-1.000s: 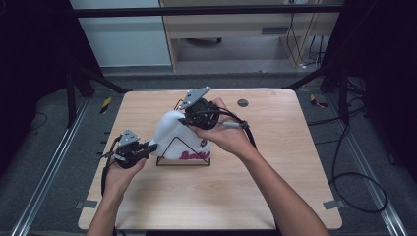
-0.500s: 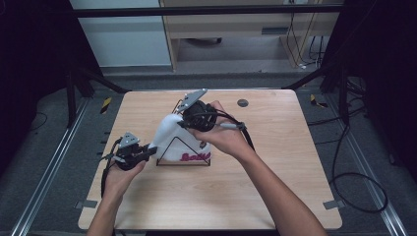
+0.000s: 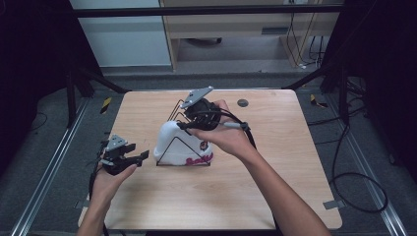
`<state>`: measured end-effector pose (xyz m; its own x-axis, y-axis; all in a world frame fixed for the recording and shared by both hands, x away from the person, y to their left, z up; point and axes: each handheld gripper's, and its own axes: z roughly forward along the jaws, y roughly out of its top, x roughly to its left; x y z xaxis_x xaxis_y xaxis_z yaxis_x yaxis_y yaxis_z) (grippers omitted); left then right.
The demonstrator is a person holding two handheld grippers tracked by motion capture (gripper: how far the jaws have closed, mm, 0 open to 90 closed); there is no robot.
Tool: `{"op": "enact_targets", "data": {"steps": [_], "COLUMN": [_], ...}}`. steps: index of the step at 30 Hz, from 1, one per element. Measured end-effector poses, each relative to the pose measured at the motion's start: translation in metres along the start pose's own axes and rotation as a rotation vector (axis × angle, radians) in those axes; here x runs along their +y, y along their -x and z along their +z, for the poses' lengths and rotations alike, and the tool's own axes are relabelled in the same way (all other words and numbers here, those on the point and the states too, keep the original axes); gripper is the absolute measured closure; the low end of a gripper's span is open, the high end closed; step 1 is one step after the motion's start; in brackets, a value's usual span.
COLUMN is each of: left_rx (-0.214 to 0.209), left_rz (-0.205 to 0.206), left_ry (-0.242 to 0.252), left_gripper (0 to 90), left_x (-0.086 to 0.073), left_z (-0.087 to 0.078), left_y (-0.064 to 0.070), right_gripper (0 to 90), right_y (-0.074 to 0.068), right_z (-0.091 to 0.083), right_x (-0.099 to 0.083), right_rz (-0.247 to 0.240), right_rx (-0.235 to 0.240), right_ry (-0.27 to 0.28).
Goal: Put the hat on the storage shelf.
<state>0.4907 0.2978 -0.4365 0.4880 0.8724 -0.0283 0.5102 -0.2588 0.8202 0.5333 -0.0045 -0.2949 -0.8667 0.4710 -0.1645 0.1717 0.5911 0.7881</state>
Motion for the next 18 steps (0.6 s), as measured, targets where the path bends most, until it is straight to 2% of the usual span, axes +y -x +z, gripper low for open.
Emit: {"op": "enact_targets", "data": {"steps": [1, 2, 3, 4, 5, 7, 9, 13, 18], "left_rx": [0.006, 0.006, 0.010, 0.017, 0.021, 0.021, 0.019, 0.006, 0.015], "left_rz": [-0.005, -0.005, -0.005, -0.002, -0.003, -0.005, 0.003, 0.005, 0.008], "left_ry": [-0.012, -0.012, -0.018, -0.024, -0.026, -0.035, -0.051, -0.051, -0.061], "left_gripper": [26.2, 21.7, 21.7, 18.0, 12.9, 9.3, 7.7, 6.4, 6.0], "left_x": [-0.001, -0.001, -0.002, -0.002, -0.003, -0.005, -0.008, -0.011, -0.016], "left_z": [0.000, 0.000, 0.000, 0.000, 0.000, 0.001, 0.004, 0.006, 0.006], "left_y": [-0.003, -0.003, -0.003, -0.004, -0.003, -0.003, -0.004, -0.003, -0.005], "right_gripper": [47.1, 47.1, 42.2, 38.1, 32.3, 26.9, 23.3, 18.0, 14.3], "right_y": [0.001, 0.001, 0.002, 0.004, 0.007, 0.012, 0.017, 0.027, 0.035], "right_z": [-0.003, -0.003, -0.005, -0.008, -0.016, -0.023, -0.029, -0.042, -0.057], "right_x": [-0.001, -0.001, -0.002, -0.004, -0.009, -0.016, -0.024, -0.042, -0.060], "right_rz": [0.007, 0.007, 0.018, 0.028, 0.056, 0.085, 0.106, 0.153, 0.191], "right_rx": [-0.007, -0.007, -0.024, -0.044, -0.064, -0.086, -0.114, -0.167, -0.185], "right_ry": [0.005, 0.005, 0.010, 0.015, 0.034, 0.041, 0.042, 0.059, 0.076]}}
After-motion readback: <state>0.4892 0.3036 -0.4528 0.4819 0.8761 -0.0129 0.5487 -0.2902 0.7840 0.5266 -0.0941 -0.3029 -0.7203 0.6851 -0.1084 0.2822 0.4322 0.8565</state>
